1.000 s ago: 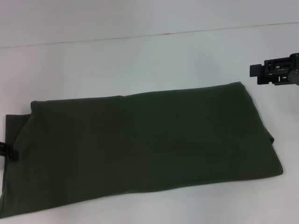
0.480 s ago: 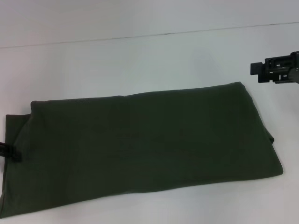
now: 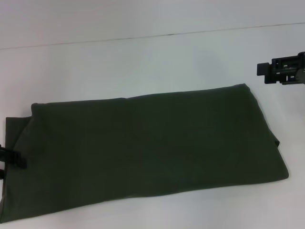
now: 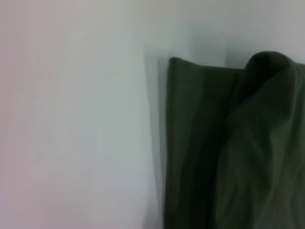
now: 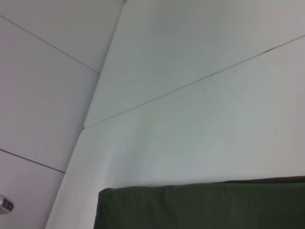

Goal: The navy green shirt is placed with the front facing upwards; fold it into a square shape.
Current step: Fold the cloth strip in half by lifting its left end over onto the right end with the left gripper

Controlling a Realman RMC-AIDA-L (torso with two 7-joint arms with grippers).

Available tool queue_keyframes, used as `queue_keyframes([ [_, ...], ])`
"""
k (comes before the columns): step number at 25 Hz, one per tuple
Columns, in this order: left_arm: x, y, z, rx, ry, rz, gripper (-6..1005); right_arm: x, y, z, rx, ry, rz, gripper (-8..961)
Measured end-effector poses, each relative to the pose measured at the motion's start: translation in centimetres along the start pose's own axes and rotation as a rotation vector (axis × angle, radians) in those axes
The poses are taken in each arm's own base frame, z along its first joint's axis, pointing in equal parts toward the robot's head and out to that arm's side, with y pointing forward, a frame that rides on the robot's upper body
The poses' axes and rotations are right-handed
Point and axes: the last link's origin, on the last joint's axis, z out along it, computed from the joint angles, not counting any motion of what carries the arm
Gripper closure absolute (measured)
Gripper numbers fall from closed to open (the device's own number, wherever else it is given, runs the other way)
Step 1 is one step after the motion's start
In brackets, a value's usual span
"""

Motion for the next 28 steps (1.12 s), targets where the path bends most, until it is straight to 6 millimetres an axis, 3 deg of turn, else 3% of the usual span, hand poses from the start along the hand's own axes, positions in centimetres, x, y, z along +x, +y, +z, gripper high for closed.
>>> queue_keyframes([
  [28, 0.1, 1.4, 1.1, -0.027, -0.028, 0.025, 246, 0.2, -0.3, -0.3, 0.002, -0.013, 0.011, 326],
])
